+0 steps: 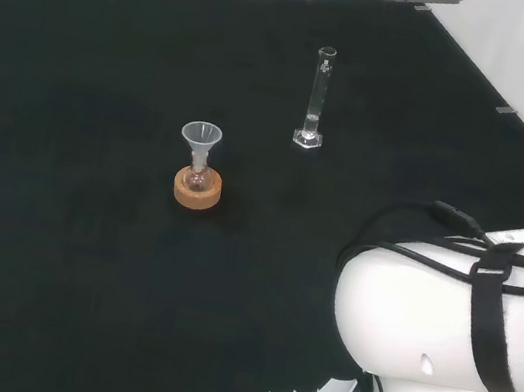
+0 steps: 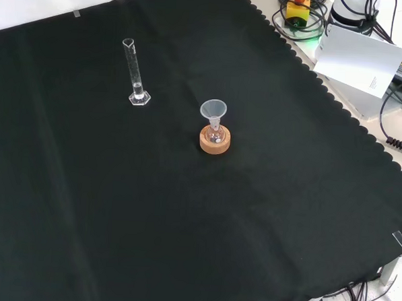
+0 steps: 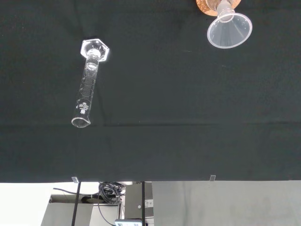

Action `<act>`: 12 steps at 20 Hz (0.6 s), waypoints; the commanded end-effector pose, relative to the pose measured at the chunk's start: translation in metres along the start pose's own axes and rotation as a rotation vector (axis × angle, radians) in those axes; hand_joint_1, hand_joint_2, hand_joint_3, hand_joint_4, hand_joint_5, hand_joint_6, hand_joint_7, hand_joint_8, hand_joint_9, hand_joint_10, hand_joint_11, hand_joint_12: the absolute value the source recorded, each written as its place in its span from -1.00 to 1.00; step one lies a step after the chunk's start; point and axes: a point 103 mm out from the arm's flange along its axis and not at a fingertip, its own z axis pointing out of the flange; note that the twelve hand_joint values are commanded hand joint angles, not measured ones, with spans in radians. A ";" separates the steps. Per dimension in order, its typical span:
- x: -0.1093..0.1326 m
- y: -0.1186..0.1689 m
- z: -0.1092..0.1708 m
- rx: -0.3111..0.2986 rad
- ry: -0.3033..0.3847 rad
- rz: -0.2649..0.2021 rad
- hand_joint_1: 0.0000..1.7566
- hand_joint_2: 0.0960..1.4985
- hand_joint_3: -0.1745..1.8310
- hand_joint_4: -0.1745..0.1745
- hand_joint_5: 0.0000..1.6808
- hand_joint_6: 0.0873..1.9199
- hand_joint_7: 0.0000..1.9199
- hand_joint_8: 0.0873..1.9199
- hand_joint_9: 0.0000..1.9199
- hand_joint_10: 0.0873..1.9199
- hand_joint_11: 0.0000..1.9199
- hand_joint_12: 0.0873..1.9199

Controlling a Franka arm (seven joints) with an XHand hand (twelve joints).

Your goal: Pick up the graduated cylinder.

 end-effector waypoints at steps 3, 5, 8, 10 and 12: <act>0.000 0.001 0.000 -0.012 -0.014 0.000 -0.90 0.83 -0.80 -0.12 -0.74 -1.00 -1.00 -0.67 -0.86 -0.38 -0.99 0.43; 0.000 0.001 0.000 -0.016 -0.016 -0.001 -0.90 0.84 -0.80 -0.12 -0.74 -1.00 -1.00 -0.68 -0.87 -0.38 -1.00 0.43; -0.002 0.003 0.000 -0.014 -0.016 0.000 -0.90 0.84 -0.80 -0.12 -0.74 -1.00 -1.00 -0.68 -0.87 -0.38 -1.00 0.43; -0.006 0.007 0.003 -0.008 -0.015 0.004 -0.90 0.84 -0.80 -0.12 -0.74 -1.00 -1.00 -0.68 -0.87 -0.38 -1.00 0.43; -0.013 0.011 0.008 0.001 -0.014 0.011 -0.90 0.84 -0.80 -0.12 -0.73 -1.00 -1.00 -0.67 -0.87 -0.37 -1.00 0.43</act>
